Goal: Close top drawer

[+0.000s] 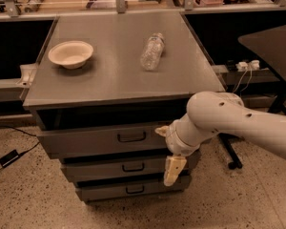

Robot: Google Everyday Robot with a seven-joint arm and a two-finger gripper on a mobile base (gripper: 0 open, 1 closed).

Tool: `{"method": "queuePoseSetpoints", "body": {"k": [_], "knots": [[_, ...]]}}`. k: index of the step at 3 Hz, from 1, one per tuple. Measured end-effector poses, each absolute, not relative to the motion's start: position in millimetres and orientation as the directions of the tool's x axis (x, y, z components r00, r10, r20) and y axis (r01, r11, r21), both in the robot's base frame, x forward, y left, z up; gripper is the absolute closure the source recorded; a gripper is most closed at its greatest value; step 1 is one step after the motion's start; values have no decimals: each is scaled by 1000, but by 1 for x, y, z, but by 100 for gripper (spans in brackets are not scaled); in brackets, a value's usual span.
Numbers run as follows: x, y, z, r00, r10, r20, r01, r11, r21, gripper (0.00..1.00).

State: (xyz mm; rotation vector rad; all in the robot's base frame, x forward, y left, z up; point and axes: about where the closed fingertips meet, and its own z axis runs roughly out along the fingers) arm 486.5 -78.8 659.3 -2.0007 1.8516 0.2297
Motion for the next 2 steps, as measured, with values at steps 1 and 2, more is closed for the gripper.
{"method": "queuePoseSetpoints", "body": {"k": [1, 2], "knots": [[512, -79, 654, 100, -913, -396, -982, -27, -187, 0], [512, -79, 654, 100, -913, -396, -982, -27, -187, 0]]}}
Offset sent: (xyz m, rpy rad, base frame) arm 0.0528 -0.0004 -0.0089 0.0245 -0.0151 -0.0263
